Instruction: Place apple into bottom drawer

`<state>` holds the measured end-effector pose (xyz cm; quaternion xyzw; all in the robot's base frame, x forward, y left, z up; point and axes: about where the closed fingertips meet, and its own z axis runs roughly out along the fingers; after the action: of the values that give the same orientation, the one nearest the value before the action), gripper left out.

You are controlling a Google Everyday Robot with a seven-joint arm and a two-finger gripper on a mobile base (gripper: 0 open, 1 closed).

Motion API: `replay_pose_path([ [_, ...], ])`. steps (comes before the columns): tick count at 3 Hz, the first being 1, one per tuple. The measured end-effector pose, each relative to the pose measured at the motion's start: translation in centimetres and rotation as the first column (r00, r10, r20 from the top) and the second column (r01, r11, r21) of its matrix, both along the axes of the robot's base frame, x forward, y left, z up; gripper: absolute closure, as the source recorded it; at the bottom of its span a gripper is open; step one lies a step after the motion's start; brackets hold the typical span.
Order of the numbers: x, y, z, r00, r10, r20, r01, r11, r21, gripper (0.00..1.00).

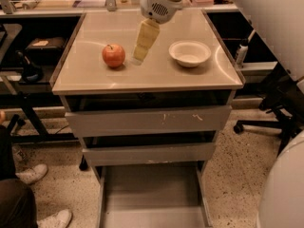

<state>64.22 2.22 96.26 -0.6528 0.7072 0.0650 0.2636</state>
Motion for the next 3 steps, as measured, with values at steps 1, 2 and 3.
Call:
replay_pose_path([
  [1, 2.5, 2.1, -2.3, 0.9996, -0.013, -0.023, 0.015, 0.997, 0.079, 0.00],
  [2, 5.1, 3.6, -5.1, 0.9971, -0.030, -0.070, 0.039, 0.990, 0.136, 0.00],
  [3, 6.6, 5.0, -7.9, 0.9918, -0.024, -0.125, 0.046, 0.984, 0.173, 0.00],
])
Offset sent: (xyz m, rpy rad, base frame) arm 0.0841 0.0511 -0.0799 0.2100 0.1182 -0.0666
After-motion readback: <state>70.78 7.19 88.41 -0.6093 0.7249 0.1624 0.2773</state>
